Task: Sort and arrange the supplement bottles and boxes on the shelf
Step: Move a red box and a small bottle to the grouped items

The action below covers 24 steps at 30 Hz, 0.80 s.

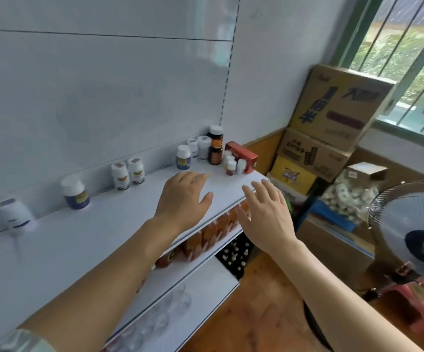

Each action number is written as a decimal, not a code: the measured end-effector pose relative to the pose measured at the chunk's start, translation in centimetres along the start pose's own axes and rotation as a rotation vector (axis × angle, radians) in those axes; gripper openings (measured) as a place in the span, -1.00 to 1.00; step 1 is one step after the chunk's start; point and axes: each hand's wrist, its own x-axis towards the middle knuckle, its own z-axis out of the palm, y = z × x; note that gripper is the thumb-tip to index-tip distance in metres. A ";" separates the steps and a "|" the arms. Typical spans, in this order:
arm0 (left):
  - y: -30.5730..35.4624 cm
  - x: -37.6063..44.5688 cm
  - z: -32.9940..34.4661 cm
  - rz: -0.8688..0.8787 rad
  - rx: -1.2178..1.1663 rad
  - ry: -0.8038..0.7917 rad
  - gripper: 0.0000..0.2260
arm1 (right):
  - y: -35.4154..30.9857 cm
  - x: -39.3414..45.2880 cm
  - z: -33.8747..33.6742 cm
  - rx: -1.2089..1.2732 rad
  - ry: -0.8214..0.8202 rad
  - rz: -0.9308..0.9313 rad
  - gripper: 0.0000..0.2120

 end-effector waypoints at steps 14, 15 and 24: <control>1.0 15.0 10.0 -0.054 -0.059 -0.080 -0.66 | 11.8 14.2 6.3 0.069 0.032 -0.021 -0.55; 1.1 15.6 10.6 -0.068 -0.058 -0.083 -0.68 | 12.5 15.2 6.9 0.084 0.040 -0.025 -0.57; 1.7 19.6 15.4 -0.306 0.012 -0.136 -0.72 | 17.1 23.7 11.5 0.214 -0.179 -0.201 -0.56</control>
